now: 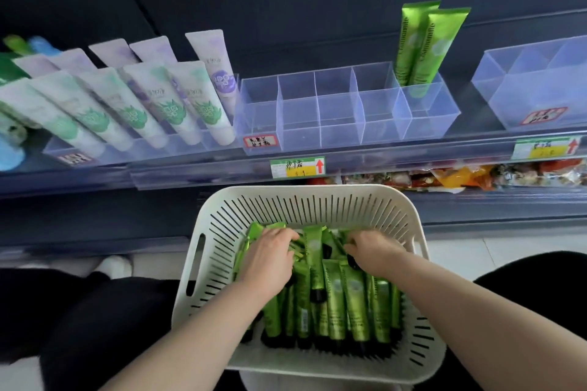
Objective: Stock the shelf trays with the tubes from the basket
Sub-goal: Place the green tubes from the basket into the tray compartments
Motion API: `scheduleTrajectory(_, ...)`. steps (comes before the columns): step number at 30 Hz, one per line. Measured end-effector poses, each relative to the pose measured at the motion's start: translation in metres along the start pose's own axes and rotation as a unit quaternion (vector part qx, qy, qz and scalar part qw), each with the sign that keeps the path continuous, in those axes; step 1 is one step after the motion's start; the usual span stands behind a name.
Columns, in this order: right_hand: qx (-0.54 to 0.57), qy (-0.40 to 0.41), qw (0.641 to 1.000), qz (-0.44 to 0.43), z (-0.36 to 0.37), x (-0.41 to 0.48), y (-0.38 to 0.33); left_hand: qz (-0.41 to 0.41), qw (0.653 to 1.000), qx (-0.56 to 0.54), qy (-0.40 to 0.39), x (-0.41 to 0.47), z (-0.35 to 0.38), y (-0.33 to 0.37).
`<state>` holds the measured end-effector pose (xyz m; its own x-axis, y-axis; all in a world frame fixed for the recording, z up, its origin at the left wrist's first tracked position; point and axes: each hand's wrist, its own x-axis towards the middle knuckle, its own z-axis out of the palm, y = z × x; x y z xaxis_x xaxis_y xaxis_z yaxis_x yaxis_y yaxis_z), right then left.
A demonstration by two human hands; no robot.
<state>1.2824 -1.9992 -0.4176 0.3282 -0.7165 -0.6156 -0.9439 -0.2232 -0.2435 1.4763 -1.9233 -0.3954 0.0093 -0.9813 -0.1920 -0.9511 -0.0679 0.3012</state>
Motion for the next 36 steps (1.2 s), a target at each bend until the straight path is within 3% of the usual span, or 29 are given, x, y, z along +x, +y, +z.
scheduleTrajectory(7,0.139,-0.011,0.984,0.109,0.008,0.02,-0.01,-0.005,1.0,-0.005,-0.018,0.0,0.003,-0.007)
scheduleTrajectory(15,-0.033,-0.039,0.999,0.0,-0.003,-0.019,-0.015,0.011,0.998,0.002,-0.06,0.005,0.013,-0.008)
scheduleTrajectory(18,-0.074,-0.069,0.995,-0.004,0.003,-0.03,-0.014,0.016,0.994,0.03,-0.1,0.006,0.017,-0.007)
scheduleTrajectory(24,0.052,0.006,0.998,0.047,0.03,-0.008,-0.029,0.053,0.982,0.114,-0.141,0.006,0.021,0.0)
scheduleTrajectory(28,0.105,0.068,0.991,0.038,0.033,-0.002,-0.029,0.04,0.98,0.11,-0.161,0.002,0.02,0.003)
scheduleTrajectory(32,0.08,0.046,0.996,-0.02,0.029,-0.002,-0.031,-0.005,0.983,0.092,-0.161,0.001,0.018,0.004)
scheduleTrajectory(36,0.035,0.065,0.997,-0.017,0.033,-0.003,-0.038,-0.011,0.985,0.104,-0.135,-0.004,0.017,0.001)
